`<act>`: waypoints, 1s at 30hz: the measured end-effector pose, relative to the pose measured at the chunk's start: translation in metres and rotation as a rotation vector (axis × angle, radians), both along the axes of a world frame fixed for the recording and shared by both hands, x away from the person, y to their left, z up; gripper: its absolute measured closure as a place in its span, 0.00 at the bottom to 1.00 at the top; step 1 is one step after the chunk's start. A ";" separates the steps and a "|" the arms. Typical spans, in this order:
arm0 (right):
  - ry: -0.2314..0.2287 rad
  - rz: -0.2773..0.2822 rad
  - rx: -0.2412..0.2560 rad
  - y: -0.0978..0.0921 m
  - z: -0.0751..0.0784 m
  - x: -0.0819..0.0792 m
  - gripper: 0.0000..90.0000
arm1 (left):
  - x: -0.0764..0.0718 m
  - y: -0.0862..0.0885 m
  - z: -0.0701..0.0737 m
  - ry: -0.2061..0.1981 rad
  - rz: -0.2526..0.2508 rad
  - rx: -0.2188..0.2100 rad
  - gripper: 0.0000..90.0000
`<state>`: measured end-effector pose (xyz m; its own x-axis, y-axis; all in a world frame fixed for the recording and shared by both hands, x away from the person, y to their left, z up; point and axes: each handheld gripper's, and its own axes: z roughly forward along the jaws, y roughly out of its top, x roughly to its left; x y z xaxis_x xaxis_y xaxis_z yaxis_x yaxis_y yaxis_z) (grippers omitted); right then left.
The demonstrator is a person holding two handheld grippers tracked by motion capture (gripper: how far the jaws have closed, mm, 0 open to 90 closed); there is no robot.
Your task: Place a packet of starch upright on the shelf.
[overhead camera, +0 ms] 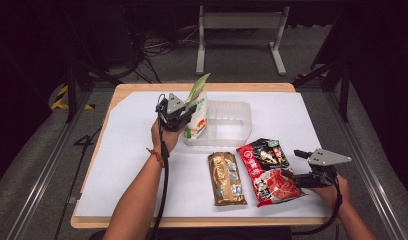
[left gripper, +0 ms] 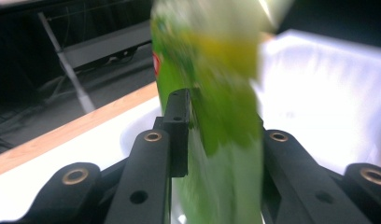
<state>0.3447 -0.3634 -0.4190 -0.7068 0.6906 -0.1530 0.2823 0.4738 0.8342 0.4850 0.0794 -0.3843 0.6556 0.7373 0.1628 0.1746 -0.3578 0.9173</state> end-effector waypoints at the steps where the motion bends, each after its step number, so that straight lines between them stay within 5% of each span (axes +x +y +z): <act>1: 0.003 0.001 -0.002 0.000 0.000 0.000 0.20 | -0.002 0.001 -0.001 -0.003 -0.003 0.010 0.80; 6: 0.013 -0.006 -0.002 0.000 -0.001 0.001 0.20 | -0.012 0.007 -0.004 -0.010 -0.033 0.044 0.78; 19: 0.017 -0.004 -0.013 0.001 -0.003 0.002 0.20 | -0.021 0.015 -0.003 0.006 -0.065 0.026 0.75; 30: 0.028 0.000 0.005 0.002 -0.002 0.003 0.21 | -0.033 0.022 -0.001 0.003 -0.095 0.059 0.60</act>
<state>0.3481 -0.3619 -0.4213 -0.7105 0.6916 -0.1300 0.3054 0.4695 0.8284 0.4523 0.1015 -0.3848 0.7226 0.6612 0.2018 0.1403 -0.4262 0.8937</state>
